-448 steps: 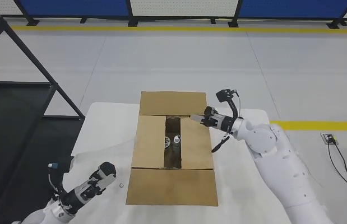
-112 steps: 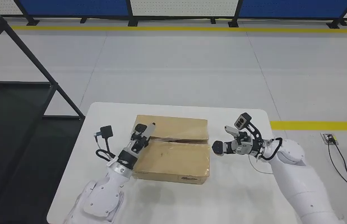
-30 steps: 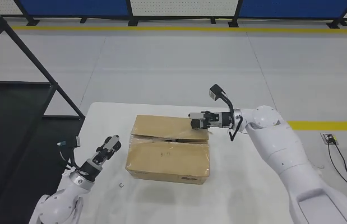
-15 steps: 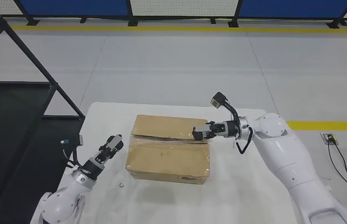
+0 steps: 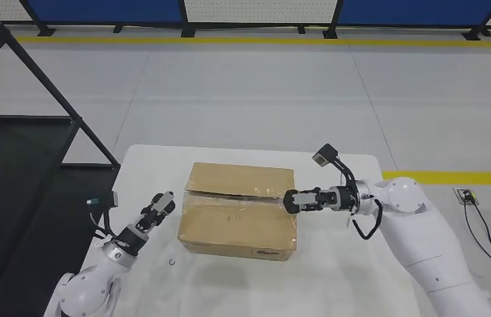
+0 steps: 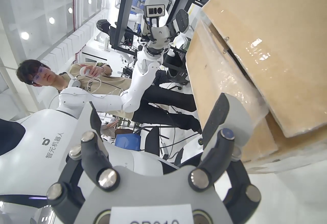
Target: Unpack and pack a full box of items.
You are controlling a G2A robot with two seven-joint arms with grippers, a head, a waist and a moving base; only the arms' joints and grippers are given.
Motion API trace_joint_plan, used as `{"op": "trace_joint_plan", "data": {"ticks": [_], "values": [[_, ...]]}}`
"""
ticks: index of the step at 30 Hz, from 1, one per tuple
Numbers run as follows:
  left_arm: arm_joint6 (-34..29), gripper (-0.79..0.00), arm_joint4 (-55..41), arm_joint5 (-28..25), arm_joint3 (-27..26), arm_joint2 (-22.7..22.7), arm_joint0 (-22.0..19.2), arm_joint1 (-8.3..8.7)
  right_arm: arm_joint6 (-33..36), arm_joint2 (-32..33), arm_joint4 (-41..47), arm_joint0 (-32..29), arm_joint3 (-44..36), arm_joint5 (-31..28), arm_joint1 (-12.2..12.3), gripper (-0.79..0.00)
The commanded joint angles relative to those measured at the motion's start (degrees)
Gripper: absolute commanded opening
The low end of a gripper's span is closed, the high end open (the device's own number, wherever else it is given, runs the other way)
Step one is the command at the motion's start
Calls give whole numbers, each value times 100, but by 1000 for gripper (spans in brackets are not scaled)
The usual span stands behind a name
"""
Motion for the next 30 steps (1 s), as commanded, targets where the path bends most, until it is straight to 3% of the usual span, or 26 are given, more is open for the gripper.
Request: {"op": "trace_joint_plan", "data": {"ticks": [1, 8, 16, 21, 30], "values": [[5, 0, -1, -4, -7, 0, 11, 3, -31, 175, 66, -154, -193, -31, 81, 0], [1, 0, 8, 11, -35, 50, 22, 9, -160, 767, 244, -873, -892, -156, 329, 0], [-12, 0, 80, 9, -81, 190, -27, 9, -822, 702, 543, -948, -1077, -158, 269, 0], [52, 0, 66, -35, -95, 230, -15, 7, -1372, 265, 110, -658, -1061, 495, 169, 0], [93, 0, -13, -104, -40, 140, 68, 23, -1178, -141, -5, -258, -577, 1404, 74, 0]]}}
